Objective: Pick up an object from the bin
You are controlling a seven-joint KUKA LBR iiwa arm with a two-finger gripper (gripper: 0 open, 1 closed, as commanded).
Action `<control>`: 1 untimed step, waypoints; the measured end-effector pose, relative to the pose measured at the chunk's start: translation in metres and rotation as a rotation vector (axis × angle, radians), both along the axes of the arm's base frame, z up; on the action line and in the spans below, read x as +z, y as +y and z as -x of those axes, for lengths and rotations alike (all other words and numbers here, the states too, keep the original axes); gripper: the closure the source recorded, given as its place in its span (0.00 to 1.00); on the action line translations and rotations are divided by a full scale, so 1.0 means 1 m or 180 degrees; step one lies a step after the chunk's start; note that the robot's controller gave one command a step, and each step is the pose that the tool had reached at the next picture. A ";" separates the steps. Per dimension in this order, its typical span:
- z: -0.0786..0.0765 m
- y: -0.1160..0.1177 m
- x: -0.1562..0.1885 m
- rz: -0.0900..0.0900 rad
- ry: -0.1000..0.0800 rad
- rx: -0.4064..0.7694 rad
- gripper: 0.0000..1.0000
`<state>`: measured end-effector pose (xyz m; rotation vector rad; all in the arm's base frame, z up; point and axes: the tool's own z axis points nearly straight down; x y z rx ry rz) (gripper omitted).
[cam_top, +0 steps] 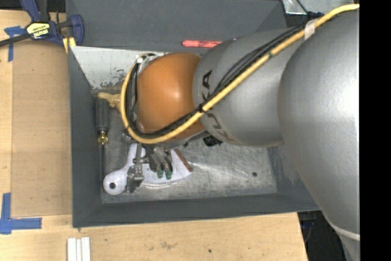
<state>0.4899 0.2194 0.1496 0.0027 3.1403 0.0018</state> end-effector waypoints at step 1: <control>-0.004 0.000 -0.071 -0.0028 -0.0032 0.0858 1.00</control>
Offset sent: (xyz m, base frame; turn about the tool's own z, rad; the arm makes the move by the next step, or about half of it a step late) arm 0.0000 0.0000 0.0000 0.0000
